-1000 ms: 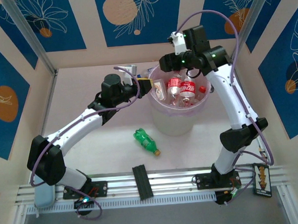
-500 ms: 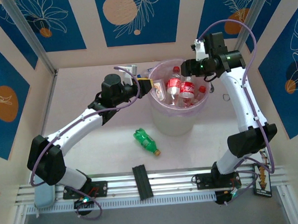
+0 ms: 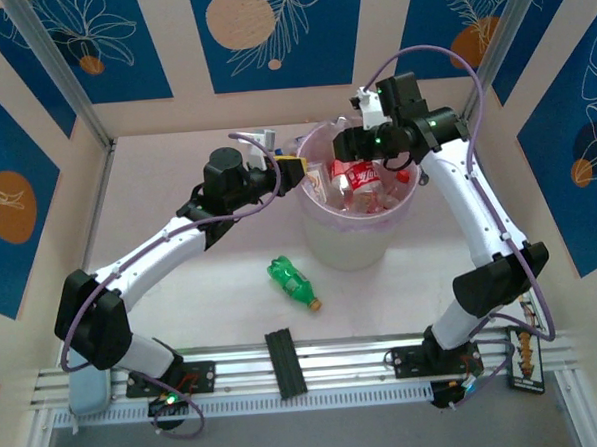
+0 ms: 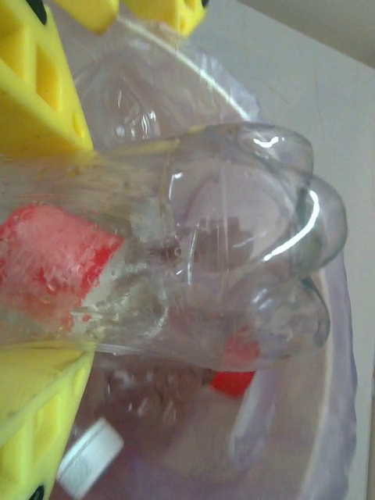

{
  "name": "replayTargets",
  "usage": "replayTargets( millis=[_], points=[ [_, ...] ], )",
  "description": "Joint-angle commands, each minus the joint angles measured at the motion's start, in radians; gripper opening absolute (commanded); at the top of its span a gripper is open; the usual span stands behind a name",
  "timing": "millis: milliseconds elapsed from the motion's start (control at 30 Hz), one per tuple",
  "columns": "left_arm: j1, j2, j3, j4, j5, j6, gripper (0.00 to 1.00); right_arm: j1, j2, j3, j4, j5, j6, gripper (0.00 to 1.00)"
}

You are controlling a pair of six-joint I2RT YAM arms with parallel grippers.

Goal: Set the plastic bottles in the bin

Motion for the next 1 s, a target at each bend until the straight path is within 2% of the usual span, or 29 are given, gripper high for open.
replayTargets(
  millis=[0,133,267,367,567,833,967],
  points=[
    [-0.015,0.018,0.018,-0.038,-0.013,0.021,0.42,0.042,0.009,-0.008,-0.042,-0.081,0.037,0.60],
    [-0.014,0.014,0.015,-0.039,-0.016,0.025,0.41,0.051,0.023,0.012,-0.054,-0.082,0.055,0.61],
    [-0.014,0.016,0.015,-0.036,-0.013,0.023,0.41,0.051,0.036,0.057,-0.087,-0.047,0.038,0.71],
    [-0.014,0.014,0.016,-0.041,-0.014,0.029,0.41,0.043,0.030,0.108,-0.111,-0.005,0.017,0.73],
    [-0.014,0.015,0.017,-0.039,-0.013,0.028,0.42,0.007,0.029,0.159,-0.169,0.079,-0.020,0.68],
    [-0.014,0.021,0.027,-0.045,-0.011,0.030,0.42,-0.013,0.001,0.087,-0.162,0.124,-0.030,0.63],
    [-0.014,0.018,0.028,-0.045,-0.012,0.030,0.42,-0.016,0.011,0.081,-0.202,0.253,-0.039,0.61]
  ],
)
